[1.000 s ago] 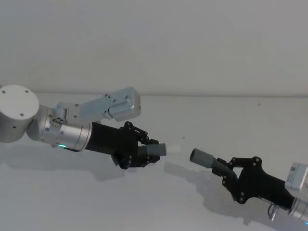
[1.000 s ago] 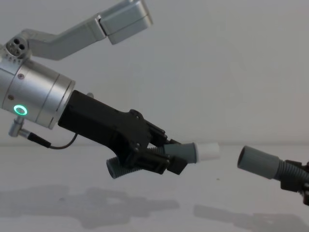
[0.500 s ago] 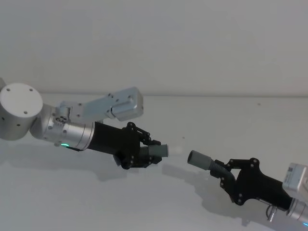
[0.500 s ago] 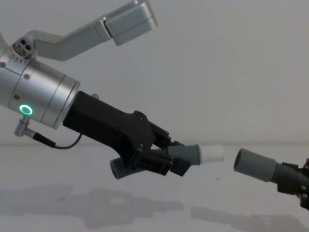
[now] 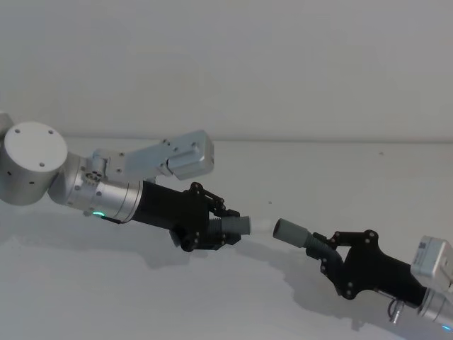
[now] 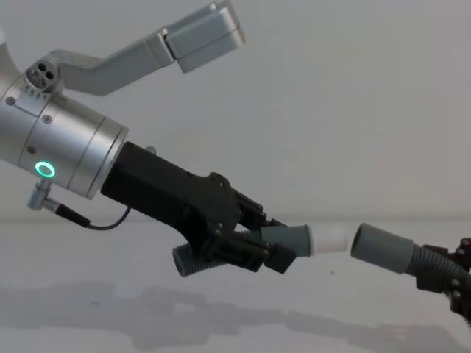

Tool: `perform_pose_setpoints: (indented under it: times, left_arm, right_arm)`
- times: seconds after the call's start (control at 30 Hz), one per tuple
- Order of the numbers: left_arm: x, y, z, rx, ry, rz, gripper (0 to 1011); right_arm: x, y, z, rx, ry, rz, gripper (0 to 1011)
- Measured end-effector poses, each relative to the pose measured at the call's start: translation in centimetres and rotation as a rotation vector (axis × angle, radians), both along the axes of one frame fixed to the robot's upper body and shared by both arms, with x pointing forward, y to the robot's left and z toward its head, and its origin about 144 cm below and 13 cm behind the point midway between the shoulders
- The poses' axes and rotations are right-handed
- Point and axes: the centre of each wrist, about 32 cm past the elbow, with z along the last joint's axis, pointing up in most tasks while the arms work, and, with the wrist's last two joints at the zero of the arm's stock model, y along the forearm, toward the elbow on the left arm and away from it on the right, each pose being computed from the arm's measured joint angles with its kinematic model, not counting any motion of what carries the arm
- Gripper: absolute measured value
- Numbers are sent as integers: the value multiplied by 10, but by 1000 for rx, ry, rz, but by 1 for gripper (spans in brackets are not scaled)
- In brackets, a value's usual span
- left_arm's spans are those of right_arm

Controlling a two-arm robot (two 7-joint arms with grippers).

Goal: Use both hands to pick up one end of the pipe from the table, align the ends, and insert them.

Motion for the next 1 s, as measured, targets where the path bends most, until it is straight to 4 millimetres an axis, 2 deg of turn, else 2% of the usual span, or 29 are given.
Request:
perform_pose_setpoints:
  times: [1.0]
  left_arm:
    - [6,-5,0,5,21,-30,372]
  right_arm:
    - [5,2,-2,-8,2,2,163]
